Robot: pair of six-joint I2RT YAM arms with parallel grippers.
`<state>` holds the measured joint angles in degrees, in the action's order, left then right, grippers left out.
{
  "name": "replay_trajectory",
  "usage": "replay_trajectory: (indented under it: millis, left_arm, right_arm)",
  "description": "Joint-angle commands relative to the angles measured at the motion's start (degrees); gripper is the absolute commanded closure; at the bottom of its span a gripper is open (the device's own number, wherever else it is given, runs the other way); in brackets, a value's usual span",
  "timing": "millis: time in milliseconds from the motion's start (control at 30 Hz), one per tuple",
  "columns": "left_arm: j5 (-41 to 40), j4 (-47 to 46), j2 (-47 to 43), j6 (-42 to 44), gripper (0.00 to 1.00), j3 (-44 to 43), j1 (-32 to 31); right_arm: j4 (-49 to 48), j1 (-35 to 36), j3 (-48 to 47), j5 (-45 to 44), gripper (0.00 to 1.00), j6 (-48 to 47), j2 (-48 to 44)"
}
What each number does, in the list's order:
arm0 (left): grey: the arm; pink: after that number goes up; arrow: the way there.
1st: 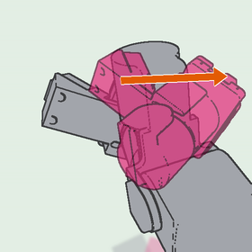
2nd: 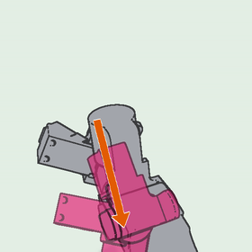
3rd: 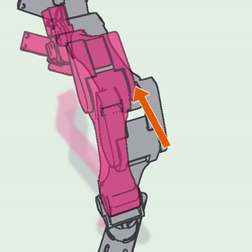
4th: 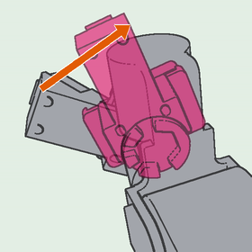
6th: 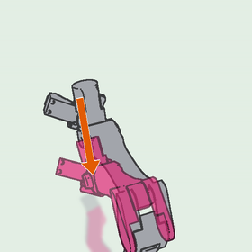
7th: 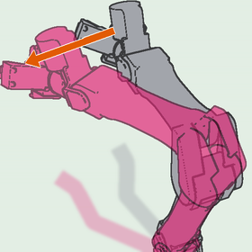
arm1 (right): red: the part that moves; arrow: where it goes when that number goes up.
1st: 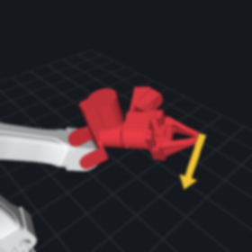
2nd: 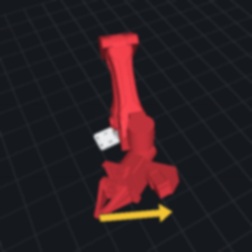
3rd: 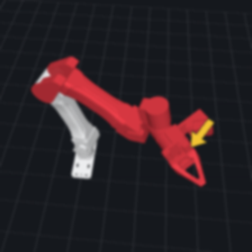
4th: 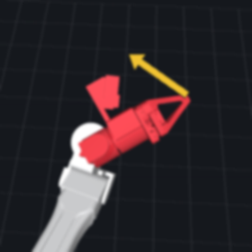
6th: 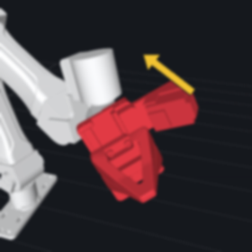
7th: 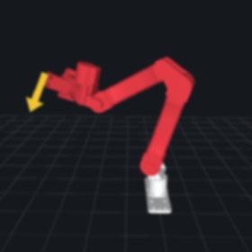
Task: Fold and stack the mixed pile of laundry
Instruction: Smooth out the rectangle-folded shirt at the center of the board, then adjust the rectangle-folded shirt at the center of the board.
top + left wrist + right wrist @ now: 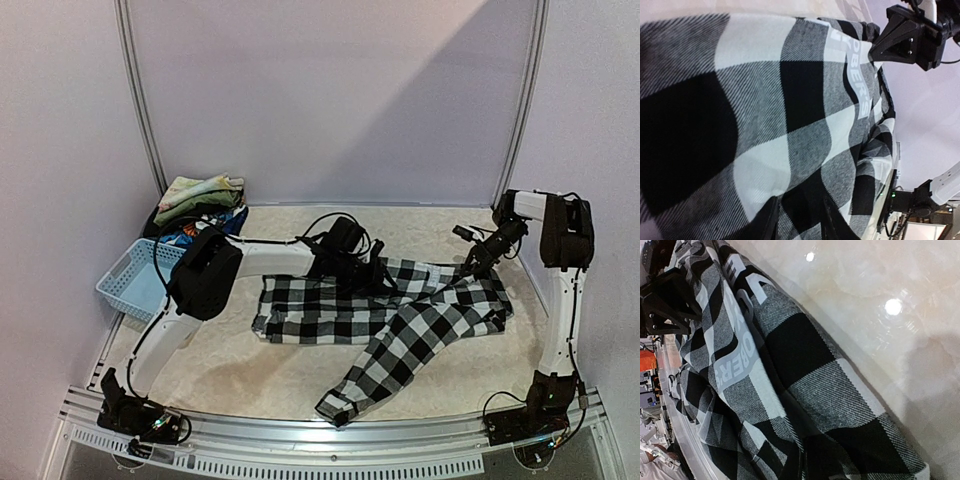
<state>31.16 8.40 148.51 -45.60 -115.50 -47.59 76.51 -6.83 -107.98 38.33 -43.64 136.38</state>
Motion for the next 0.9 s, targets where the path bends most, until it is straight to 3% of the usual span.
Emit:
replay_trajectory:
  millis: [0, 67, 200, 333, 433, 533, 767, 867]
  left_arm:
    - [-5.0, 7.2, 0.9, 5.3, 0.72, -0.7, 1.7]
    - [-5.4, 8.2, 1.1, 6.0, 0.72, -0.9, 1.7]
    - [-5.4, 8.4, 0.5, 6.4, 0.73, -0.6, 1.7]
    - [-4.9, 8.6, -1.7, 6.2, 0.73, -0.9, 1.7]
    - [-5.4, 8.6, -5.9, 6.8, 0.72, -0.7, 1.7]
    - [-5.9, 8.8, -10.6, 7.9, 0.71, 0.5, 1.2]
    - [-5.0, 11.5, -20.4, 11.7, 0.63, 14.2, -2.7]
    - [-8.5, 15.7, -26.2, 19.1, 0.59, 20.3, -6.1]
  right_arm:
    - [8.9, -1.1, -2.2, 0.3, 1.00, -3.2, 2.4]
    - [8.7, -1.2, -1.9, -0.1, 0.99, -3.3, 2.4]
    - [7.8, -1.2, -1.4, 0.2, 0.80, -2.5, 2.1]
    - [7.9, -1.2, -1.4, 0.0, 0.73, -2.2, 0.8]
    - [7.5, -1.2, -1.1, -0.9, 0.69, -1.8, -3.6]
    - [4.1, -1.1, 0.6, -1.0, 0.59, 0.5, -9.8]
    - [-0.8, 0.8, 7.2, 4.0, 0.54, 3.3, -19.1]
    - [-1.6, 1.8, 11.9, 7.5, 0.54, 1.0, -23.0]
